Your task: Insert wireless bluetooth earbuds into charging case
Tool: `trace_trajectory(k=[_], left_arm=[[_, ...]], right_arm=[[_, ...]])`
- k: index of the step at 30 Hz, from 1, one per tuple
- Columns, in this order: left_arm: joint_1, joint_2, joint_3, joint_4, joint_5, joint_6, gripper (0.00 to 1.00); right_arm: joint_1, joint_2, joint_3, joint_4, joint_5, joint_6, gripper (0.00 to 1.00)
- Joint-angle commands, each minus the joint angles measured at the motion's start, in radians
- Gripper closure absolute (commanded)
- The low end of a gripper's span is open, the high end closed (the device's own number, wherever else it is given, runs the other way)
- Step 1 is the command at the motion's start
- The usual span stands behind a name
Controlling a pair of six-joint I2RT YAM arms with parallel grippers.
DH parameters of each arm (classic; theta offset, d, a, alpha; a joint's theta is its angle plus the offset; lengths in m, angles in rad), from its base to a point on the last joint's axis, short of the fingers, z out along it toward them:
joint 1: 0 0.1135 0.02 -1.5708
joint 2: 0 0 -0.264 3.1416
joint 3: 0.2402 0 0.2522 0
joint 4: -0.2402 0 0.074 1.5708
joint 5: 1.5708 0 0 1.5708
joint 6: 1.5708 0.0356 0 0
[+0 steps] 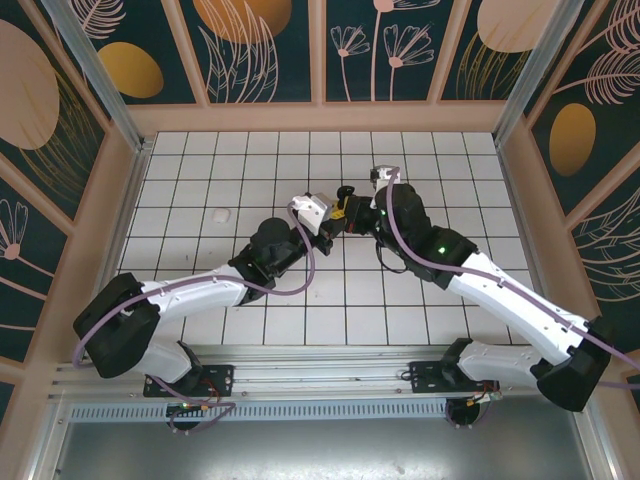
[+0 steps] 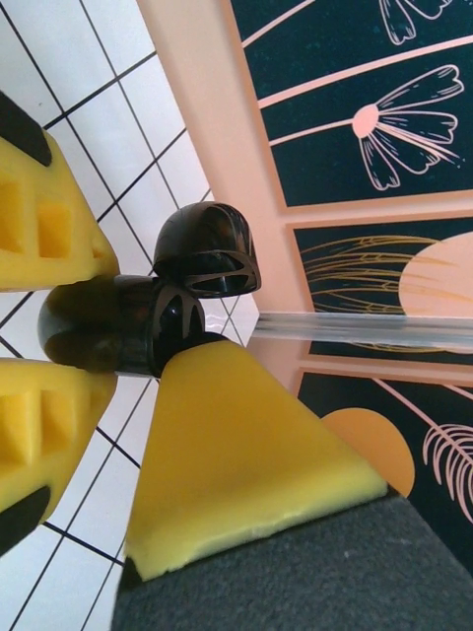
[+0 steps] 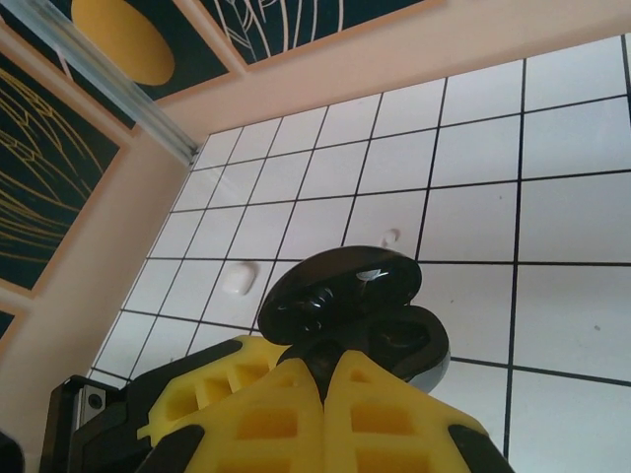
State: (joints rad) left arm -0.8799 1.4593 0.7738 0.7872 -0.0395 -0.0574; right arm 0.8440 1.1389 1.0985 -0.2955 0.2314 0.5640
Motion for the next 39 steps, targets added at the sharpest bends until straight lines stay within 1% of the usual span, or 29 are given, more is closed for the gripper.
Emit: trace_trajectory(k=[1,4,12,22,27,30,39], left_arm=[[0.007,-0.005,0.078,0.134,-0.029,-0.020,1.00],[0.008,-0.005,0.077,0.136,-0.026,-0.020,1.00],[0.007,-0.016,0.065,0.129,-0.019,-0.016,1.00],[0.008,-0.020,0.062,0.122,-0.002,-0.020,1.00],[0.008,-0.016,0.066,0.113,0.009,-0.035,1.00],[0.009,-0.013,0.064,0.116,0.026,-0.051,1.00],[0.033,-0.007,0.055,0.134,0.101,-0.121,1.00]], right_arm=[[0.039,0.030,-0.008,-0.099,-0.067,0.059,1.00],[0.038,0.042,0.015,-0.106,-0.066,0.063,1.00],[0.038,0.049,0.062,-0.127,-0.052,0.063,0.76],[0.037,0.058,0.140,-0.159,-0.066,0.068,0.58],[0.034,0.048,0.199,-0.205,-0.058,0.066,0.49],[0.028,0.036,0.231,-0.233,-0.050,0.058,0.42],[0.005,-0.006,0.286,-0.240,-0.089,0.019,0.36]])
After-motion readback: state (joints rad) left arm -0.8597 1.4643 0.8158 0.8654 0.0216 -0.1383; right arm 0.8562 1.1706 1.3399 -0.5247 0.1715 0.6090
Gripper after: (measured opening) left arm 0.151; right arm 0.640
